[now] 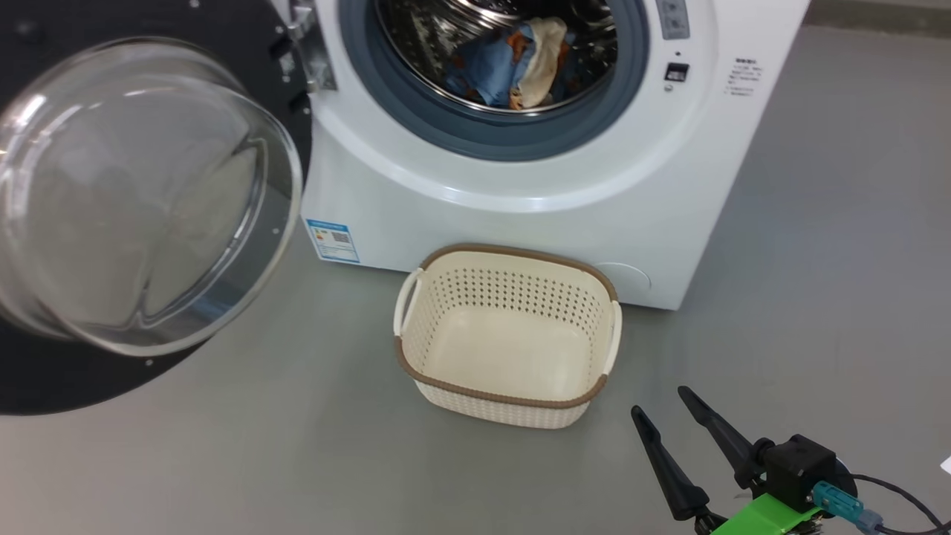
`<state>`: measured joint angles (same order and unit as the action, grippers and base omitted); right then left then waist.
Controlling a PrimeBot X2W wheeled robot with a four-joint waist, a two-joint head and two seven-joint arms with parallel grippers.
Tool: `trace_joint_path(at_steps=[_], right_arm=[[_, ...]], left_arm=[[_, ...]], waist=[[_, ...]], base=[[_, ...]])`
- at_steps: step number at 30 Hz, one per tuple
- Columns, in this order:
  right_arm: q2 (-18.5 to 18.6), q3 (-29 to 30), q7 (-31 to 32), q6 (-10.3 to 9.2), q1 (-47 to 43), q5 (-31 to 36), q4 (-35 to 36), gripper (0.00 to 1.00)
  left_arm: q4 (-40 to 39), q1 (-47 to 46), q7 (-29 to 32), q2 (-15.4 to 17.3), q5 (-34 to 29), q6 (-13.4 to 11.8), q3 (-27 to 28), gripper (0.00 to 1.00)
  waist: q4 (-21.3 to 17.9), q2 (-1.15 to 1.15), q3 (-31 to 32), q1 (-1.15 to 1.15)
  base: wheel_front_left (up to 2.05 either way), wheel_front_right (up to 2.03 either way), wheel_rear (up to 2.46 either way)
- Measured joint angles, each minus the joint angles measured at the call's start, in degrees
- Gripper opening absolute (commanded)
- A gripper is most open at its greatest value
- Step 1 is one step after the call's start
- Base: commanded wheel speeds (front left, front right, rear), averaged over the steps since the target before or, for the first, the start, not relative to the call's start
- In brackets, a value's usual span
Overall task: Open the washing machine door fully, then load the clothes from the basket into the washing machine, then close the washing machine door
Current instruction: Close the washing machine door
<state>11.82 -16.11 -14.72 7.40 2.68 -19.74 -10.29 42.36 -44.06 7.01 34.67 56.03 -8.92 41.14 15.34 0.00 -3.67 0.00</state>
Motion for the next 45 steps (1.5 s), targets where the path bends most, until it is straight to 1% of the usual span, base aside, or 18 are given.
trace_joint_path(at_steps=[4, 7, 12, 16, 19, 24, 32, 41, 45], right_arm=[[0.97, -0.25, 0.00, 0.00, 0.32, 0.00, 0.03, 1.00], [1.13, -0.48, 0.00, 0.00, 1.23, 0.00, 0.09, 1.00], [1.72, -1.24, 0.00, 0.00, 2.57, 0.00, 0.22, 1.00], [2.25, -1.42, 0.00, 0.00, 3.36, 0.00, 0.23, 1.00], [2.76, -1.45, 0.00, 0.00, 3.52, 0.00, 0.24, 1.00], [3.19, -1.54, 0.00, 0.00, 3.58, 0.00, 0.24, 1.00], [4.07, -1.76, 0.00, 0.00, 4.92, 0.00, 0.29, 1.00], [4.59, -2.30, 0.00, 0.00, 4.93, 0.00, 0.26, 1.00], [4.94, -2.82, 0.00, 0.00, 4.93, 0.00, 0.24, 1.00]], left_arm=[[0.58, -2.19, 1.15, -0.40, 1.89, -0.49, 0.27, 0.00], [0.96, -2.91, 1.65, -0.63, 2.49, -0.51, 0.45, 0.00], [2.05, -4.43, 2.08, -1.91, 3.88, -0.49, 1.21, 0.00], [3.22, -4.63, 2.08, -2.09, 4.32, -0.48, 1.48, 0.00], [4.01, -4.85, 2.05, -2.33, 5.00, -0.32, 1.68, 0.00], [5.60, -5.27, 1.96, -3.26, 5.35, 0.68, 1.80, 0.00], [7.82, -5.53, 1.67, -3.33, 5.93, 1.62, 1.79, 0.00], [9.96, -5.57, 5.34, -2.85, 6.19, 1.58, 0.73, 0.00], [10.35, -5.56, 7.26, -2.48, 6.26, 1.11, 0.35, 0.00]], waist=[[-1.17, 0.00, -1.42, 0.00], [-1.66, 0.00, -2.14, 0.00], [-2.78, 0.00, -3.81, 0.00], [-3.56, 0.00, -4.98, 0.00], [-4.09, 0.00, -5.79, 0.00], [-4.85, 0.00, -6.73, 0.00], [-5.75, 0.00, -7.44, 0.00], [-6.14, 0.00, -7.45, 0.00], [-6.04, 0.00, -7.23, 0.00]], base=[[0.00, 0.00, 0.00], [0.00, 0.00, 0.00], [0.00, 0.00, 0.00], [0.00, 0.00, 0.00], [0.00, 0.00, 0.00], [0.00, 0.00, 0.00], [0.00, 0.00, 0.00], [0.00, 0.00, 0.00], [0.00, 0.00, 0.00]])
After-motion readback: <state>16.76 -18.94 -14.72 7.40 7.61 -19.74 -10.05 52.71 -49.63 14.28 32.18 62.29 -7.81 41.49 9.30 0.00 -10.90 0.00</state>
